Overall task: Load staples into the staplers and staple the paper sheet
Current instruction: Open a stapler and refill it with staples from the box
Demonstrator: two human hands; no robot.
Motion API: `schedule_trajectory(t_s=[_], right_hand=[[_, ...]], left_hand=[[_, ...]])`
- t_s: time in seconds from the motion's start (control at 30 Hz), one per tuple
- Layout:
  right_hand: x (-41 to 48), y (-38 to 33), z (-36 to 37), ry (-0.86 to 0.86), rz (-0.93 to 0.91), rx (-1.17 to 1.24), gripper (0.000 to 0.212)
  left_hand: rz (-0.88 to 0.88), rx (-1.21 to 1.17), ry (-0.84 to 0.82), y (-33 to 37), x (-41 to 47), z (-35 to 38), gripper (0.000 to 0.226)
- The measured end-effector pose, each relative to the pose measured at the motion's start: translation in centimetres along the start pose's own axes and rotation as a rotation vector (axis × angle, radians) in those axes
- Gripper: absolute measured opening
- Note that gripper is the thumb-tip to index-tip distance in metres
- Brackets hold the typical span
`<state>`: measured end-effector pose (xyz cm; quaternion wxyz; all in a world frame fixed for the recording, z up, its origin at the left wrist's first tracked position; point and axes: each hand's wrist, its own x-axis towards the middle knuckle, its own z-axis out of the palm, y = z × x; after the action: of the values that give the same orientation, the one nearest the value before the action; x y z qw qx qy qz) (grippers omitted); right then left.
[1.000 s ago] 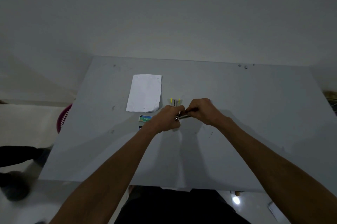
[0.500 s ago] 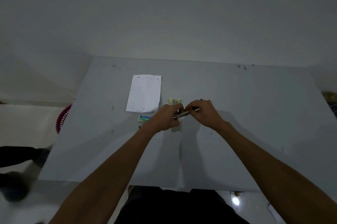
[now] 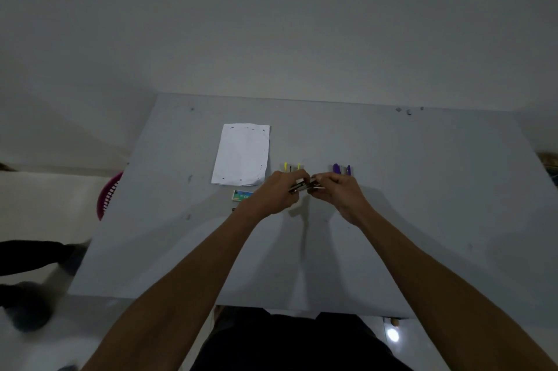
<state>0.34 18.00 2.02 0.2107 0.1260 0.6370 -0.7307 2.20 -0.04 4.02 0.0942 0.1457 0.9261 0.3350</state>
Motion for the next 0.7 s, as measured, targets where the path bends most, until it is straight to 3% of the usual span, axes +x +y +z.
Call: schedule_trajectory(t_s=[0.2, 0.33, 0.53, 0.7], right_hand=[[0.2, -0.1, 0.2, 0.117, -0.022, -0.020, 0.011], [1.0, -0.1, -0.3, 0.283, -0.009, 0.050, 0.011], [1.2, -0.2, -0.2, 0.350, 0.033, 0.154, 0.011], [0.7, -0.8, 1.0, 0.252, 0.010, 0.175, 0.006]], left_hand=[[-0.125, 0.035, -0.057, 0.3, 0.0, -0.3, 0.045], [-0.211, 0.187, -0.073, -0.8, 0.0, -1.4, 0.033], [-0.185, -0.112, 0.196, 0.1, -0.2, -3.0, 0.041], [-0.176, -0.231, 0.357, 2.3, 0.3, -2.5, 0.044]])
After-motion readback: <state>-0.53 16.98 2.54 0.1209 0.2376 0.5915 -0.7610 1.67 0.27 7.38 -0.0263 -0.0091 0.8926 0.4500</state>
